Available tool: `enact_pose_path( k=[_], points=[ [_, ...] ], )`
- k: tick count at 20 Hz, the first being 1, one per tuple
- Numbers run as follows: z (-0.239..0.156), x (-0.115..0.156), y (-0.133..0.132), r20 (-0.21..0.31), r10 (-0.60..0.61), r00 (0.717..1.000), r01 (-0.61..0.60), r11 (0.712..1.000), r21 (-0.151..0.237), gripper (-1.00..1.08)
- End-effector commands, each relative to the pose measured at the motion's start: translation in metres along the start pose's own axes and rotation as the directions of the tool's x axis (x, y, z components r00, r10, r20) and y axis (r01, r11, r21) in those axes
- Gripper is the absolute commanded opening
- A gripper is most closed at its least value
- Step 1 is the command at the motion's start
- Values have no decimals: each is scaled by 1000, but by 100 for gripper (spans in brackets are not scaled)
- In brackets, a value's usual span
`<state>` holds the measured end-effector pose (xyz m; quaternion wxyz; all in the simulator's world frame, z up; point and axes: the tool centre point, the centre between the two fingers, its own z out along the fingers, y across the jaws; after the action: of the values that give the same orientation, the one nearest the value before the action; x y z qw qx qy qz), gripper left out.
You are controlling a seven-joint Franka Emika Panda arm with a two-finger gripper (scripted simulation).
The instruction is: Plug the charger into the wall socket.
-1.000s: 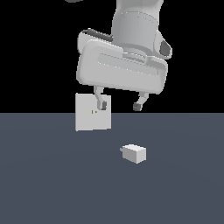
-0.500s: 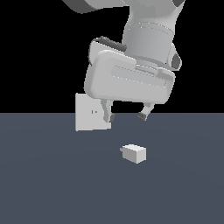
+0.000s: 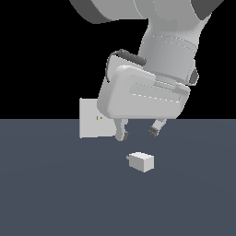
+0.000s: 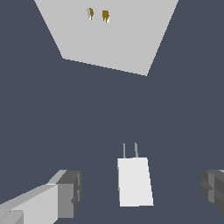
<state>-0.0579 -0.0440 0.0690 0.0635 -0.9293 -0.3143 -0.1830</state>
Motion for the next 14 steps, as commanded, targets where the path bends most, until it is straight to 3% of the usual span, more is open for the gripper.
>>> enact_pose_path(
  k=[1, 14],
  points=[
    [3, -2, 1, -8, -15, 1000, 15, 1000, 4, 100],
    [6, -6, 2, -12, -26, 1000, 26, 1000, 8, 100]
  ],
)
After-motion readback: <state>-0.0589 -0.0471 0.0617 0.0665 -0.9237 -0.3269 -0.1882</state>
